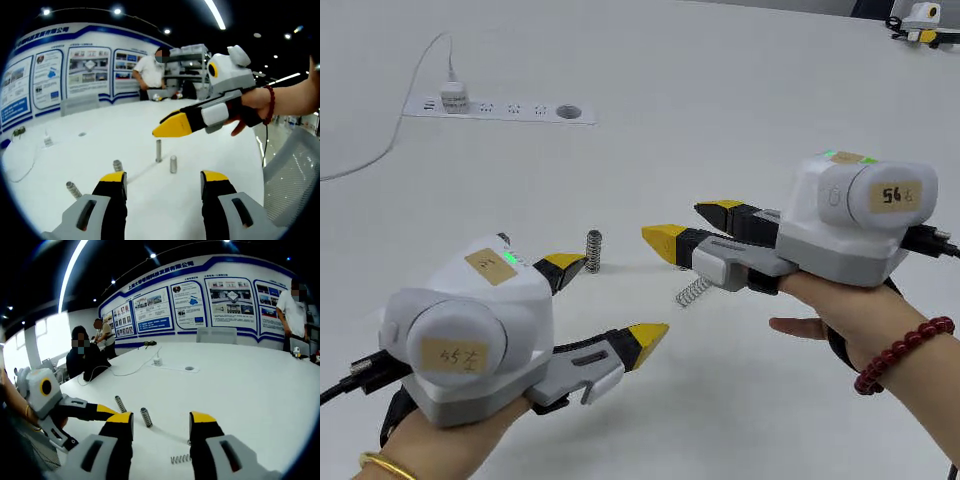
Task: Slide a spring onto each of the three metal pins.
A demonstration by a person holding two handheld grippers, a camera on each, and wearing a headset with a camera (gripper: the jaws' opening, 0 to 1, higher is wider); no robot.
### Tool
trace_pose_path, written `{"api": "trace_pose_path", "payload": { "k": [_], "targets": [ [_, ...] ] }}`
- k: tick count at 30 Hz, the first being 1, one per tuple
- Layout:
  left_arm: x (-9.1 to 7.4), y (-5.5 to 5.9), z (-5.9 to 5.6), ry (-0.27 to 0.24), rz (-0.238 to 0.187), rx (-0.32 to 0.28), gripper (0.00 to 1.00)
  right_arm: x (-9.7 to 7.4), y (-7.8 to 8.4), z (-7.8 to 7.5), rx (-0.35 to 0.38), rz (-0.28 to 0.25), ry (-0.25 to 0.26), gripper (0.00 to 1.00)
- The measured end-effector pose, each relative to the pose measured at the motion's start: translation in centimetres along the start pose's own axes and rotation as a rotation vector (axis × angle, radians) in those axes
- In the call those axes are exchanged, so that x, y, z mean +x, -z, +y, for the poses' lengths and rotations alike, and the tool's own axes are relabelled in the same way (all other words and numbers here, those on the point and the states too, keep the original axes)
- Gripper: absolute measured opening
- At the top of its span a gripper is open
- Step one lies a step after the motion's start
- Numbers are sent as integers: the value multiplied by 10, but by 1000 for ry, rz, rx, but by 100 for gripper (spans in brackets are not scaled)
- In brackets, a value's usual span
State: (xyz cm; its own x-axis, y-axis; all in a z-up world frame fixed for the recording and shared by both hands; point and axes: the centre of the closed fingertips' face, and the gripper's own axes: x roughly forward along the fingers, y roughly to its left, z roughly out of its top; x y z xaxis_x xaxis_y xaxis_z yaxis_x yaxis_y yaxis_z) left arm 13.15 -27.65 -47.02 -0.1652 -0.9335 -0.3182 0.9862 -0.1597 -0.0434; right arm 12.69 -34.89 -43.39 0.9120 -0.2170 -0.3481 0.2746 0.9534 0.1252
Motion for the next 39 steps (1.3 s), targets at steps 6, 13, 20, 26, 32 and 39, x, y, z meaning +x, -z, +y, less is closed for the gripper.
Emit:
{"api": "trace_pose_path", "payload": {
  "k": [6,13,20,26,32,39],
  "targets": [
    [12,3,0,0,7,-14,59,-10,-1,-1,7,-11,-12,48],
    [28,10,-3,13,22,-19,55,-22,0,0,10,-25,-35,50],
    [41,16,-1,3,39,16,48,-30,2,-2,6,-28,-39,51],
    [51,18,-4,18,43,17,44,-32,6,-2,13,-34,-39,51],
    [63,21,-5,26,48,5,38,-34,12,-3,10,-30,-42,51],
    [76,22,-10,46,52,-11,34,-35,18,-5,30,-29,-33,50]
  ]
}}
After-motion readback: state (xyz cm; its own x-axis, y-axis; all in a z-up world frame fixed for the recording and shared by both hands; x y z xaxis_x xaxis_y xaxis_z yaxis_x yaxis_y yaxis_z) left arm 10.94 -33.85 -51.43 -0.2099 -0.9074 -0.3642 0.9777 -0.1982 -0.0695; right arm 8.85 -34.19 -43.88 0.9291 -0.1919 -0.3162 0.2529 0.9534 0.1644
